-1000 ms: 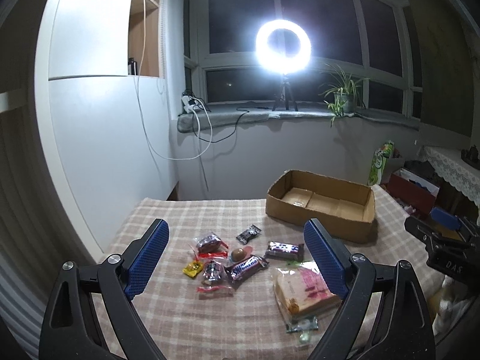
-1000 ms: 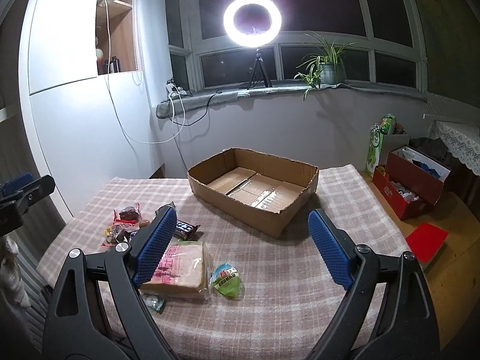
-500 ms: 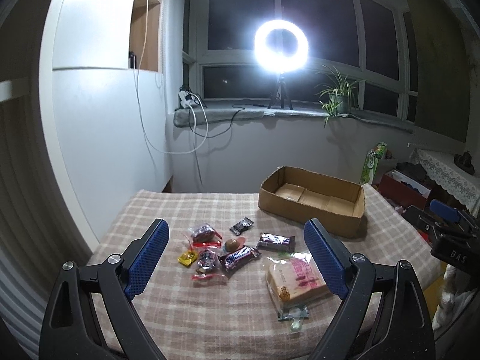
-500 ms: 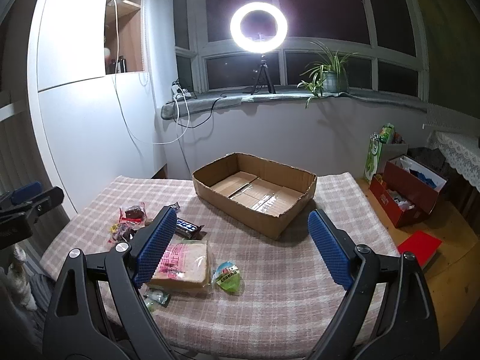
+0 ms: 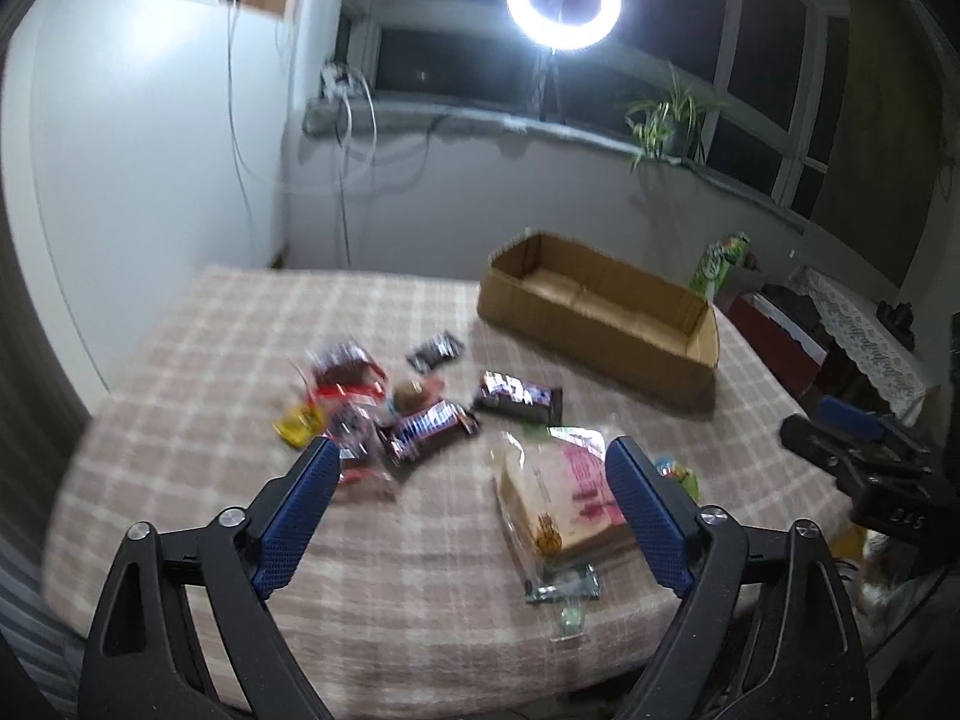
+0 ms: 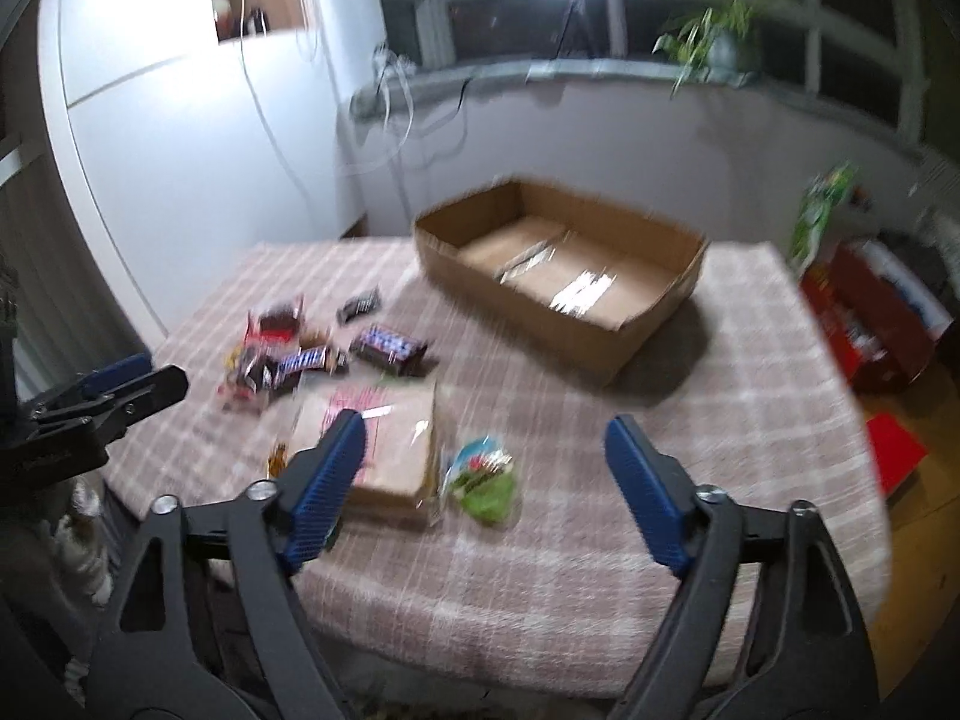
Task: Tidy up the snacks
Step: 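Move the right tool to the packaged sandwich bread and open it, then grasp the packaged sandwich bread with the right tool and lift it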
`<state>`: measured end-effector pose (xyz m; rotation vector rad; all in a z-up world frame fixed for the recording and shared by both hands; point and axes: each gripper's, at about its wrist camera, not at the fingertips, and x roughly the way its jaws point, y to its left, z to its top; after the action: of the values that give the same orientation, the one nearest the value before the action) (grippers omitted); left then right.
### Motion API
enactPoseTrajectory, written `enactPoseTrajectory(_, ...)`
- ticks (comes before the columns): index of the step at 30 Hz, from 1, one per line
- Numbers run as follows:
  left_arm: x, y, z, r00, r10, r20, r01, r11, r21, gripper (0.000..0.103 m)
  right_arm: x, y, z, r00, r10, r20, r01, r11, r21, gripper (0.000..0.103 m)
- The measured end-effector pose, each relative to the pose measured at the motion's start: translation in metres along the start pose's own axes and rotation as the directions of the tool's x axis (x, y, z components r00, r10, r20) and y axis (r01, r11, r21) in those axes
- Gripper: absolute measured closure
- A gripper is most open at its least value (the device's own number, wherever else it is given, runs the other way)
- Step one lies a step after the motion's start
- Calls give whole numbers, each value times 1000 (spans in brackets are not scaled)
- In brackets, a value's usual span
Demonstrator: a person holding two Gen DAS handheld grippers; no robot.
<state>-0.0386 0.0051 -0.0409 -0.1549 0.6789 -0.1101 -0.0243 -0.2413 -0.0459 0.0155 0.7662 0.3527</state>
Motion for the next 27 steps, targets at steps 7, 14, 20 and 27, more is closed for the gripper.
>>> enactPoseTrajectory(7, 33, 4, -21, 985, -72, -156, 66, 997, -44, 28, 53, 2, -4, 975, 147, -166, -145, 989, 29, 41)
enactPoseTrajectory(14, 55, 7, -27, 946, -204, -250, 174, 975, -136, 44, 95, 1, -7, 927, 243, -286, -229, 970, 82, 54)
enactPoseTrajectory(20, 71, 8, -31, 924, -254, -287, 212, 962, -169, 53, 108, 3, -5, 898, 303, -320, -286, 953, 100, 57)
enactPoseTrajectory(27, 81, 1, -26, 910, -285, -300, 248, 956, -157, 58, 114, 6, -1, 895, 296, -334, -283, 955, 89, 57)
